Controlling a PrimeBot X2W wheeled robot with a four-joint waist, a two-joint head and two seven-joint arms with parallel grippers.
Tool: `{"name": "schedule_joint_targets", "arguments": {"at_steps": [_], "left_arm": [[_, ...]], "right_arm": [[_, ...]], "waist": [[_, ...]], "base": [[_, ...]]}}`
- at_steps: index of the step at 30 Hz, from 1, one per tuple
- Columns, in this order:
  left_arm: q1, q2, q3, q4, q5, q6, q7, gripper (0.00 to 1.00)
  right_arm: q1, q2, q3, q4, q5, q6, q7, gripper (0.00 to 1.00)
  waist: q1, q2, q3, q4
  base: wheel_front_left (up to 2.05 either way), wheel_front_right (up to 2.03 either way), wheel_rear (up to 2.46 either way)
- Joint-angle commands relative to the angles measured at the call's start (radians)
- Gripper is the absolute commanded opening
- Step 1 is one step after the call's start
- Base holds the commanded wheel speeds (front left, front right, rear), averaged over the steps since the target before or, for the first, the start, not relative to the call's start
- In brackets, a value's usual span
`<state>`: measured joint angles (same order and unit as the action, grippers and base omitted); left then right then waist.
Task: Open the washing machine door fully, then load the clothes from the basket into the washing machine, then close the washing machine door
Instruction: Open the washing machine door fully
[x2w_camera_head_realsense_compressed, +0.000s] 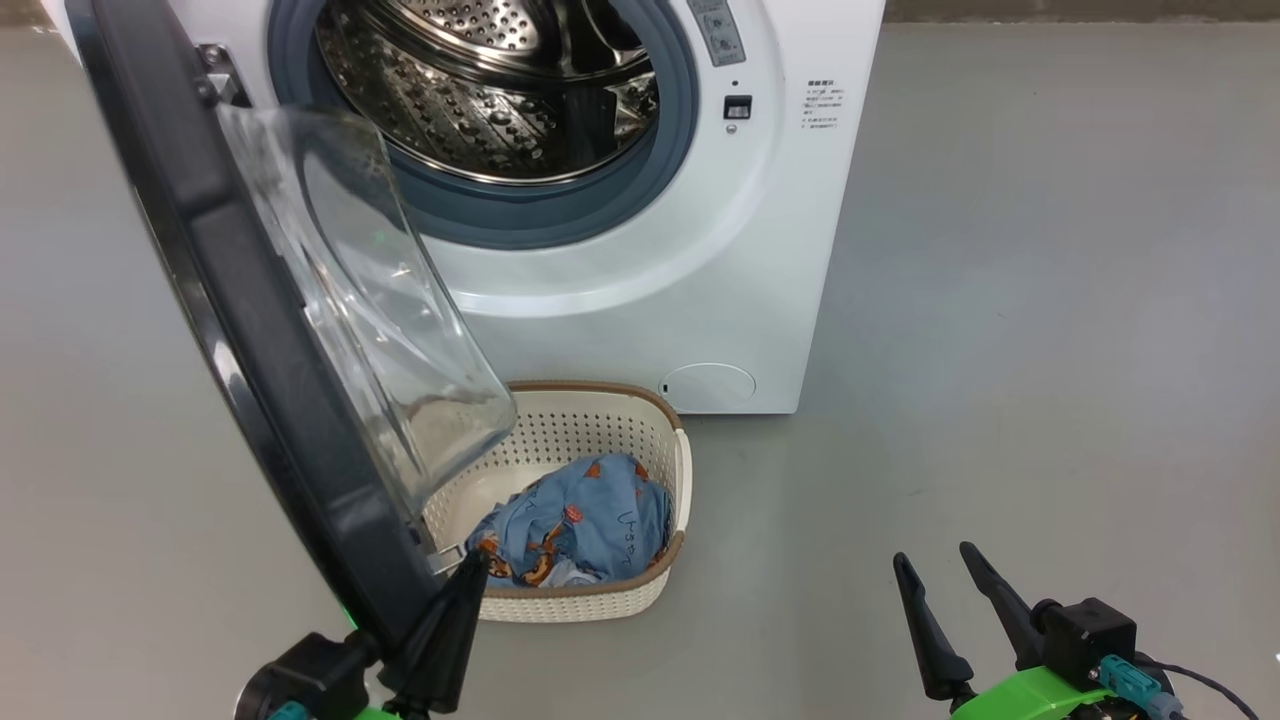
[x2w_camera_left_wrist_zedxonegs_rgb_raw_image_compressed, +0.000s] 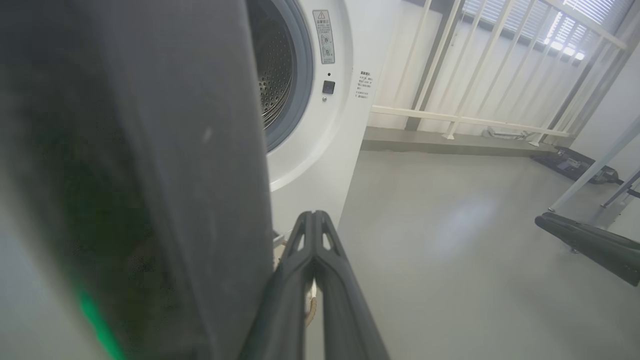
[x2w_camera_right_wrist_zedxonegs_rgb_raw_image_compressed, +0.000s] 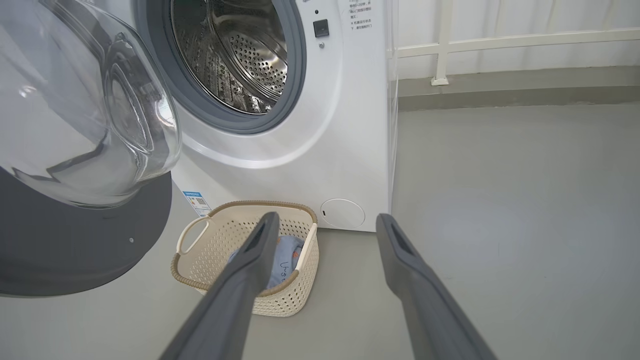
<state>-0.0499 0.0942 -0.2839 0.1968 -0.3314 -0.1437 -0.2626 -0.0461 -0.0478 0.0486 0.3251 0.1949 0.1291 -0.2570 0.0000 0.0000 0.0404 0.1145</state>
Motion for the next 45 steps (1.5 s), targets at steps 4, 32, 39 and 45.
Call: {"name": "schedule_joint_targets", "arguments": {"at_steps": [4,32,39,45], "left_arm": [[-0.004,0.019,0.089,-0.009,0.007,0.013,0.001,0.0],[0.029,-0.023,0.249,-0.099,0.024,0.013,0.001,0.0],[0.03,-0.032,0.337,-0.074,0.032,0.013,0.001,0.0],[0.024,-0.039,0.425,-0.044,0.029,0.03,0.001,0.0]], "right_arm": [[-0.015,-0.002,0.022,-0.021,0.011,0.002,-0.005,1.0],[-0.016,-0.002,0.021,-0.02,0.022,0.002,-0.005,1.0],[-0.015,-0.002,0.021,-0.018,0.022,0.002,-0.005,1.0],[-0.016,-0.002,0.022,-0.017,0.022,0.002,-0.005,1.0]], "waist": [[0.0,0.0,-0.005,0.008],[0.0,0.0,0.013,0.097],[0.0,0.0,0.014,0.12],[0.0,0.0,0.013,0.138]], "base": [[0.0,0.0,0.0],[0.0,0.0,0.0],[0.0,0.0,0.0],[0.0,0.0,0.0]]}}
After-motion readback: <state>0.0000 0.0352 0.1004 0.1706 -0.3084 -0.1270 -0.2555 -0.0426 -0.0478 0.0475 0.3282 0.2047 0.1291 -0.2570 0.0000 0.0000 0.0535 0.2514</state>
